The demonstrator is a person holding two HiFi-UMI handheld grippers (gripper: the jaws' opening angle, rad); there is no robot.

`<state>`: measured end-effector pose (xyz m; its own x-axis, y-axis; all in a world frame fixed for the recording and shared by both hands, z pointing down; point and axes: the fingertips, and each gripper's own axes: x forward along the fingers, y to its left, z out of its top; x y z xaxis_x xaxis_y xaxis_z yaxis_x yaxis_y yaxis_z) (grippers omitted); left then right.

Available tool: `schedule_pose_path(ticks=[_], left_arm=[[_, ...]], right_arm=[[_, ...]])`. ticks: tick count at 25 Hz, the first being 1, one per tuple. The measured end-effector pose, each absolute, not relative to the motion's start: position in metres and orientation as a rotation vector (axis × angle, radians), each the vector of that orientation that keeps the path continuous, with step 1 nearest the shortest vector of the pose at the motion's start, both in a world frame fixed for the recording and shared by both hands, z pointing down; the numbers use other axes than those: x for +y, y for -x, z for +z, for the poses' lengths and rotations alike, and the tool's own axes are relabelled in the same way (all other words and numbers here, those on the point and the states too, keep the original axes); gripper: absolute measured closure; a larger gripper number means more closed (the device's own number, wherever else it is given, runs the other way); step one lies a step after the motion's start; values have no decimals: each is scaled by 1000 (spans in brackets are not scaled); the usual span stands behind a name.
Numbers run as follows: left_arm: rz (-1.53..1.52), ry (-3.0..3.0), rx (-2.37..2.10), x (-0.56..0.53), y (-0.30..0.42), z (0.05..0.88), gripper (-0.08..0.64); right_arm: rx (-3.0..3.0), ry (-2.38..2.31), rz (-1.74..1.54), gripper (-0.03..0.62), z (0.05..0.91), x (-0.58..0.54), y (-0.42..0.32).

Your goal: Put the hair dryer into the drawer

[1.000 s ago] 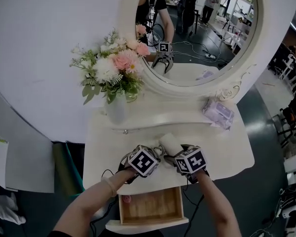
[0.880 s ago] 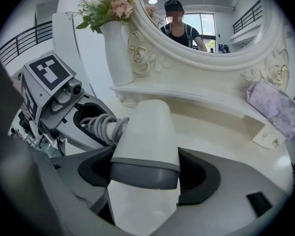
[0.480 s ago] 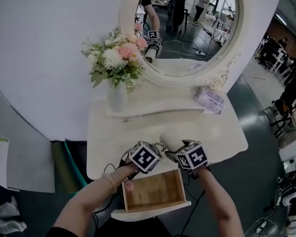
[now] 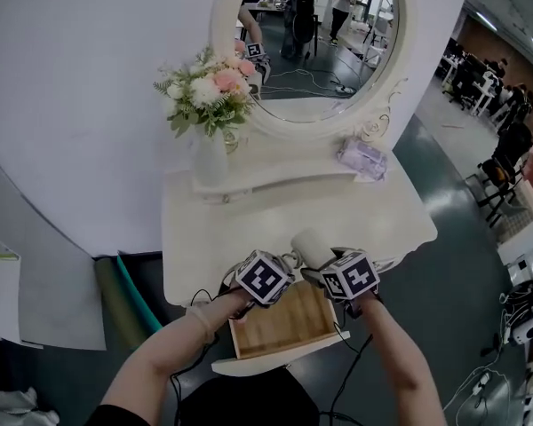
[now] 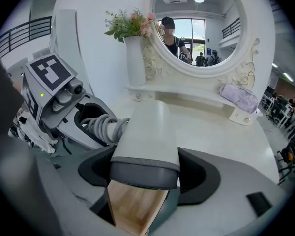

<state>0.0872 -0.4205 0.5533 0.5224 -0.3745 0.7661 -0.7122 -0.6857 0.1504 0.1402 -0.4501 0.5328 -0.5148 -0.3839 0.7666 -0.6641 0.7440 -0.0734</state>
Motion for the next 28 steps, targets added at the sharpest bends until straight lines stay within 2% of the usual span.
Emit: schedule_pose_path(ticks=[13,28], left_arm=[[1076,-2349,-762,-352,-115,578,291],[1151,-2303,-653,-311,-122,643,291]], right_arm=[[-2115,-852,534,232,558,-379,-171],[-2026,-832,645,232,628,-337,-179]])
